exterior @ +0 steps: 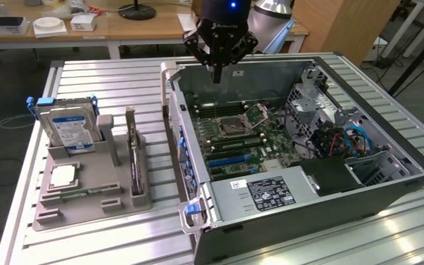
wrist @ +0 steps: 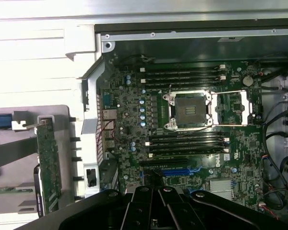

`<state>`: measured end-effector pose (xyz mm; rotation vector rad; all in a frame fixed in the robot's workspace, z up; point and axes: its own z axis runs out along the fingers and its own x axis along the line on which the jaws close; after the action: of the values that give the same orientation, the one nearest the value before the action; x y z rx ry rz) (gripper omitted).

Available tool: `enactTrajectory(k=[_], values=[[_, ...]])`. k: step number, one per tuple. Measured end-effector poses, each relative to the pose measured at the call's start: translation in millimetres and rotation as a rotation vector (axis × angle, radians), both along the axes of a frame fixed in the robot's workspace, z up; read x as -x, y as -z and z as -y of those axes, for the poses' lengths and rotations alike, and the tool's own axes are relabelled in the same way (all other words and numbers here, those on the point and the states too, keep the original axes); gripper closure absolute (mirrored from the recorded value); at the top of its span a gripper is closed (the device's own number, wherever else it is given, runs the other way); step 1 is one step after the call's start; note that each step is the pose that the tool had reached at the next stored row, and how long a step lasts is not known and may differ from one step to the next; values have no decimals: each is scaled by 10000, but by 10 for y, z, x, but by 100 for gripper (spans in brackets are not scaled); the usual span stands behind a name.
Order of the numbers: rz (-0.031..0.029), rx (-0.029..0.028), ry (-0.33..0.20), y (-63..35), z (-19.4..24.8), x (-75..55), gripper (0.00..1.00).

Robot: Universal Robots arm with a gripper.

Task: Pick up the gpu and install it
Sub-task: 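Reach for the gpu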

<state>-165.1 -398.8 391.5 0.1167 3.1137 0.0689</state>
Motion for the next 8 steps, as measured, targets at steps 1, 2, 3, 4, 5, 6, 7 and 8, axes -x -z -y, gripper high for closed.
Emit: enactTrajectory(k=[1,2,3,4,5,6,7,8], values=[[-1,1,0,0,0,3,89],[0,0,-1,0,0,5,89],[0,0,0,0,0,9,89],[0,0,0,0,0,15,89],[-1,1,-1,0,1,26,89],[-1,1,-1,1,0,38,89],[-1,0,-1,1,0,50,89],[0,0,-1,2,0,62,89]])
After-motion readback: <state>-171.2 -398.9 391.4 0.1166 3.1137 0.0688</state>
